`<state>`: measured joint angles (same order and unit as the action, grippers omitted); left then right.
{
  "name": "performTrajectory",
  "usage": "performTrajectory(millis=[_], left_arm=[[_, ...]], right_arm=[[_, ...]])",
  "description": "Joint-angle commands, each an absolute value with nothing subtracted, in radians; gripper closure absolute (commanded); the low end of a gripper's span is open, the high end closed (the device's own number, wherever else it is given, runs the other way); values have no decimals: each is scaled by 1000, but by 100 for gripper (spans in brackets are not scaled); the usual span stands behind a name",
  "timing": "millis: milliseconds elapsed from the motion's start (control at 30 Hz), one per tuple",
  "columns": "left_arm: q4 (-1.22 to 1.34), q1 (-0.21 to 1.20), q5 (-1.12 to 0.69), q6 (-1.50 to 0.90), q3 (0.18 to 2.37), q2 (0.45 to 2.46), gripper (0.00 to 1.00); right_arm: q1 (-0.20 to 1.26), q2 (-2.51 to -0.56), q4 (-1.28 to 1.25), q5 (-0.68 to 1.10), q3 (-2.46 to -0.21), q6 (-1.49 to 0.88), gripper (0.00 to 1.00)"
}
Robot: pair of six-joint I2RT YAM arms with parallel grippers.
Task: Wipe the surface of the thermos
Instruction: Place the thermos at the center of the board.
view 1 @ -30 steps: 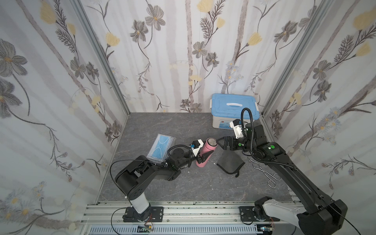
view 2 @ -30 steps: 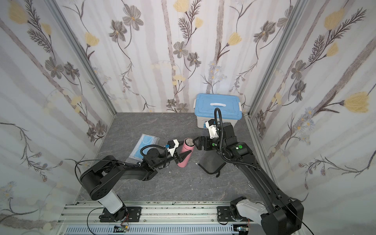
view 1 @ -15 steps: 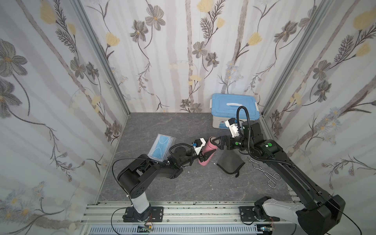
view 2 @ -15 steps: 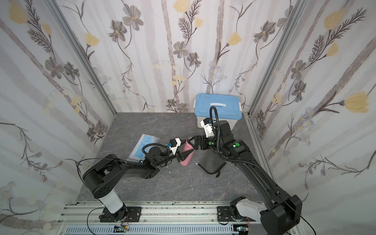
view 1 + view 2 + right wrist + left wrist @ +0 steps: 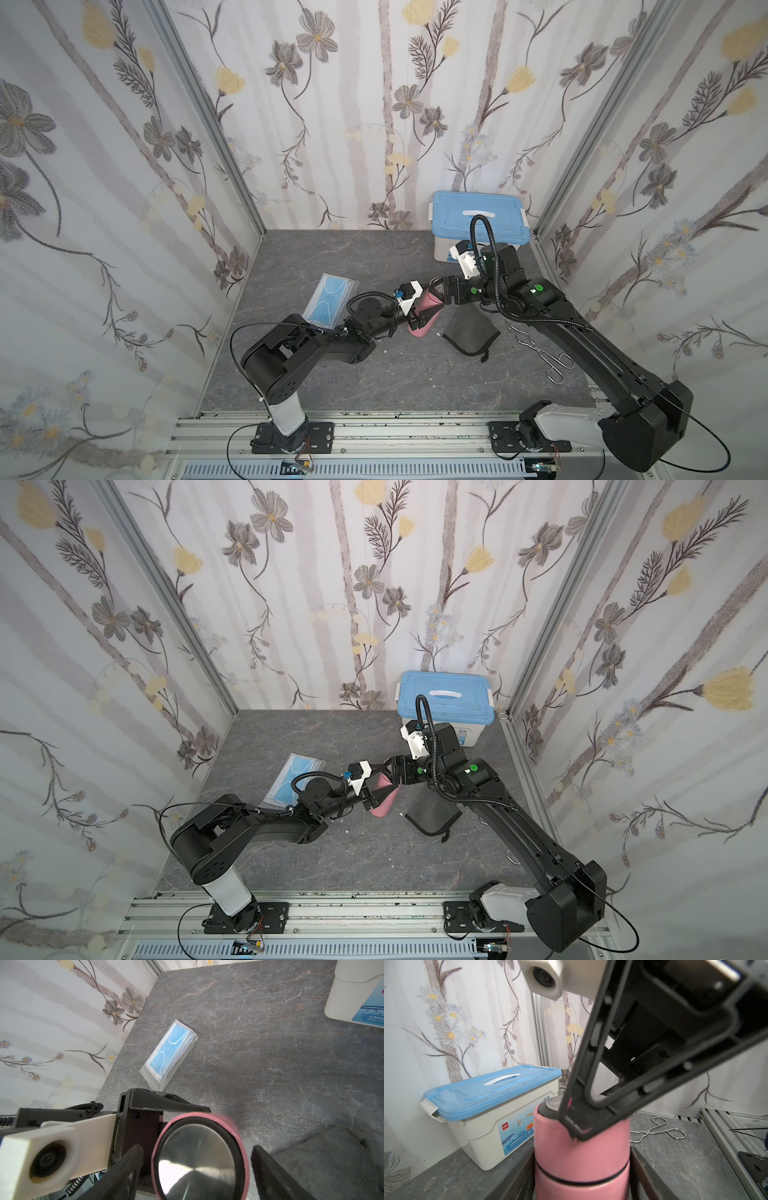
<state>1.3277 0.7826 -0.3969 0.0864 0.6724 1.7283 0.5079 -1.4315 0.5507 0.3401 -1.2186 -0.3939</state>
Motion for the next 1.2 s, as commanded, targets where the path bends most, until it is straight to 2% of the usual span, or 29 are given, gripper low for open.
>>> performTrajectory(millis=[0,233,300,433,500,767,867,933,1000,1100,1167], left_arm=[[1413,782,-401,97,686,1730,100],[1413,782,-399,98,694,1735,100],[1413,782,-400,99,696,1738,100],[1413,782,-396,98,701,1745,100],[1413,782,-394,97,702,1746,100],[1413,782,-372,92,705,1758,94],[1413,782,-364,88,707,1764,83],[1413,781,-362,89,707,1766,69],[1413,782,-359,89,705,1767,59],[1413,782,-355,89,704,1768,50],[1413,782,-354,88,702,1771,46]], right_arm=[[520,-1446,567,292,-1238,-376,17],[537,-1467,608,241,-1264,-368,25],[542,-1474,614,232,-1268,-366,31],[546,-1489,617,230,-1276,-361,50],[548,-1493,619,229,-1279,-360,56],[553,-1485,603,242,-1299,-367,64],[560,-1489,597,242,-1311,-367,67],[565,-1495,595,238,-1316,-367,69],[575,-1503,593,228,-1319,-367,69],[593,-1512,587,199,-1321,-370,70],[604,-1519,580,182,-1324,-373,70]])
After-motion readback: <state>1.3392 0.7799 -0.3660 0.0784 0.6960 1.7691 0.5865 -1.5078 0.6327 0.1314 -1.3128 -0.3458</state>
